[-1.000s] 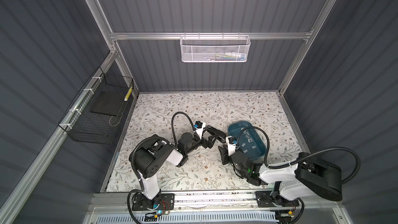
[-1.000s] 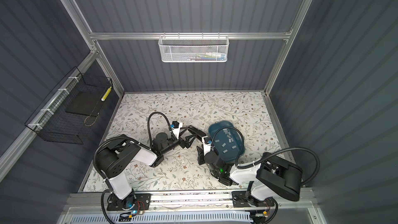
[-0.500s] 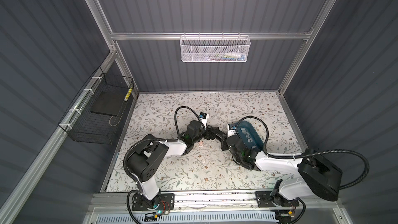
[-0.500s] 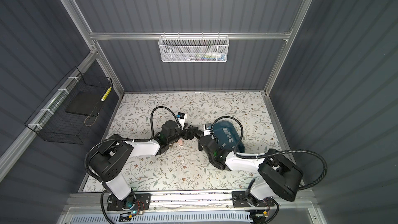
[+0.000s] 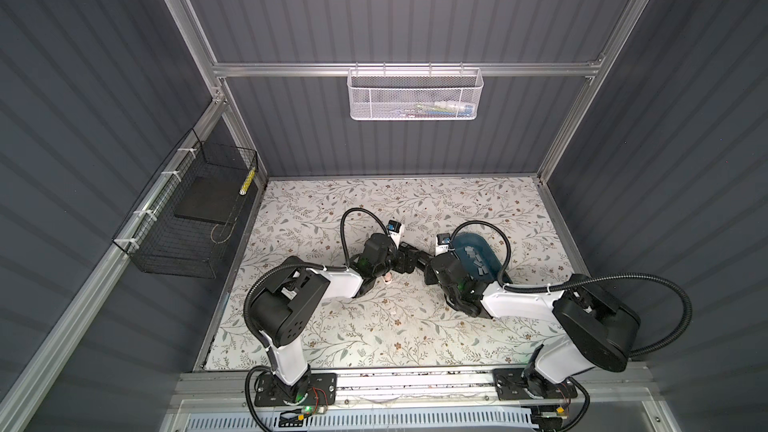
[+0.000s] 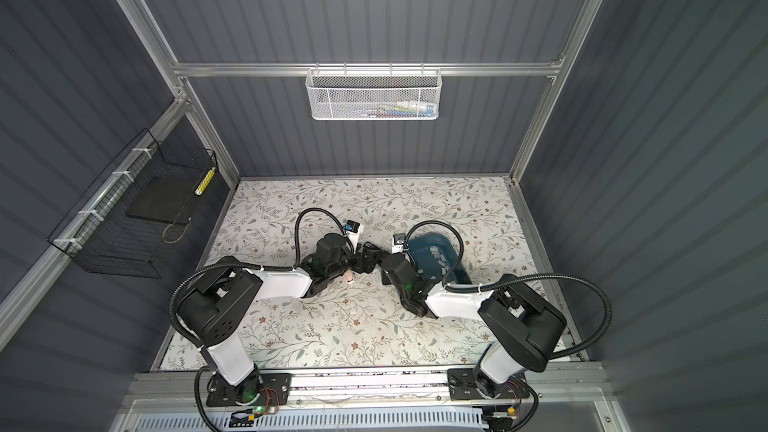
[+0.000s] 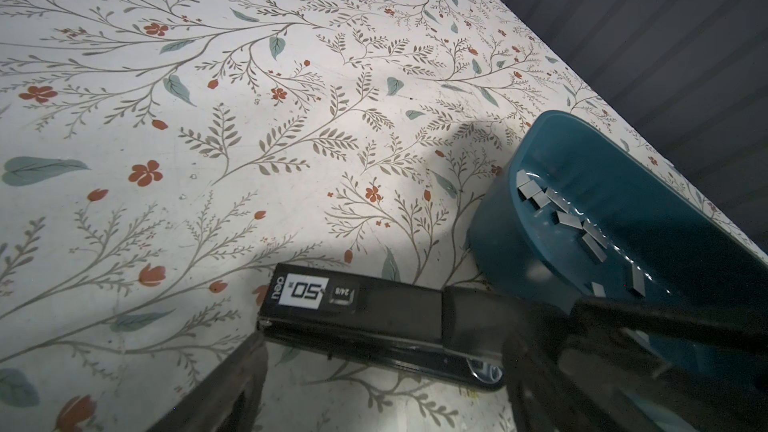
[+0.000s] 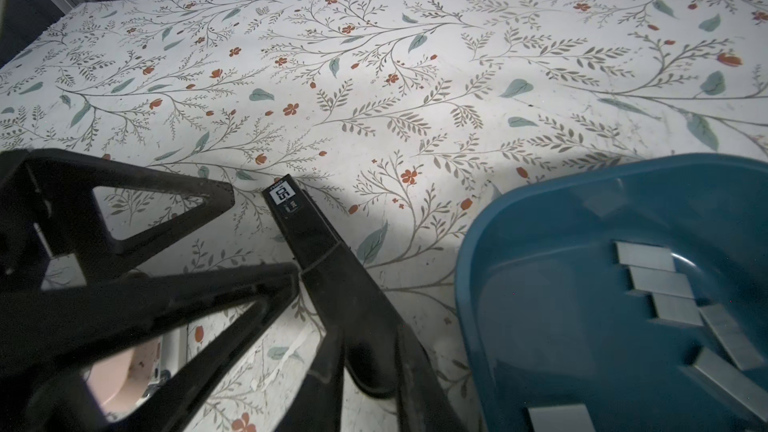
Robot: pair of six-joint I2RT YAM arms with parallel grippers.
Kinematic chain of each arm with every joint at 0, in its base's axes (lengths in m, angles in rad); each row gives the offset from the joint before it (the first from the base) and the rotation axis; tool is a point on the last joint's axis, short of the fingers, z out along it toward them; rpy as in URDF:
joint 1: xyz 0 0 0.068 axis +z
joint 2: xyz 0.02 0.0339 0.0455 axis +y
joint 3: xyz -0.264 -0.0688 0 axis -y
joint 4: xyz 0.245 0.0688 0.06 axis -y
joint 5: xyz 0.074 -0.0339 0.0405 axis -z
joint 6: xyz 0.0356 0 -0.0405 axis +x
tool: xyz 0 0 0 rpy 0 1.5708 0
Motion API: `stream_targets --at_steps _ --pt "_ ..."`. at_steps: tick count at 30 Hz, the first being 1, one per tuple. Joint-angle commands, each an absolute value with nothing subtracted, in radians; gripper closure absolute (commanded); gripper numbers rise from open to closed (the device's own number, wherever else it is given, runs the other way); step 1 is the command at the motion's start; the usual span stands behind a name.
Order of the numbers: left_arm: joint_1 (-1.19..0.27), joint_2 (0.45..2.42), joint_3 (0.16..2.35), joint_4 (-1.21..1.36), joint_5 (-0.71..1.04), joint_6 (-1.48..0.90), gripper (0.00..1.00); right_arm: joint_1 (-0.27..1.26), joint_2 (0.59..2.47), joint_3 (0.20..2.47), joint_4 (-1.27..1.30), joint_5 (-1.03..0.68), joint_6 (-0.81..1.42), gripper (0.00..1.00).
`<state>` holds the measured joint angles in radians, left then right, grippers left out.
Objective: Load the staples into the stapler
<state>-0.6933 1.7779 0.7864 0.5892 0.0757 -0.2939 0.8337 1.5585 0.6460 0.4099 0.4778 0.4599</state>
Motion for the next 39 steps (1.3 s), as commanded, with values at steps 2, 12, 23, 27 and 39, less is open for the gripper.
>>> stream_targets --at_steps 2,12,23,27,39 --pt "-0.701 1.801 0.823 0.571 0.095 -0.266 0.11 0.821 1.572 0.677 0.389 0.463 0.462 0.76" --pt "-0.709 1.831 0.842 0.562 0.106 -0.252 0.11 0.815 1.644 0.656 0.404 0.460 0.490 0.78" --pt "-0.719 1.863 0.855 0.560 0.112 -0.233 0.12 0.813 1.705 0.610 0.424 0.442 0.533 0.81" --pt "-0.720 1.873 0.859 0.560 0.110 -0.229 0.12 0.813 1.718 0.558 0.475 0.445 0.547 0.81" --pt "-0.722 1.914 0.887 0.566 0.110 -0.235 0.13 0.813 1.776 0.531 0.522 0.423 0.575 0.83"
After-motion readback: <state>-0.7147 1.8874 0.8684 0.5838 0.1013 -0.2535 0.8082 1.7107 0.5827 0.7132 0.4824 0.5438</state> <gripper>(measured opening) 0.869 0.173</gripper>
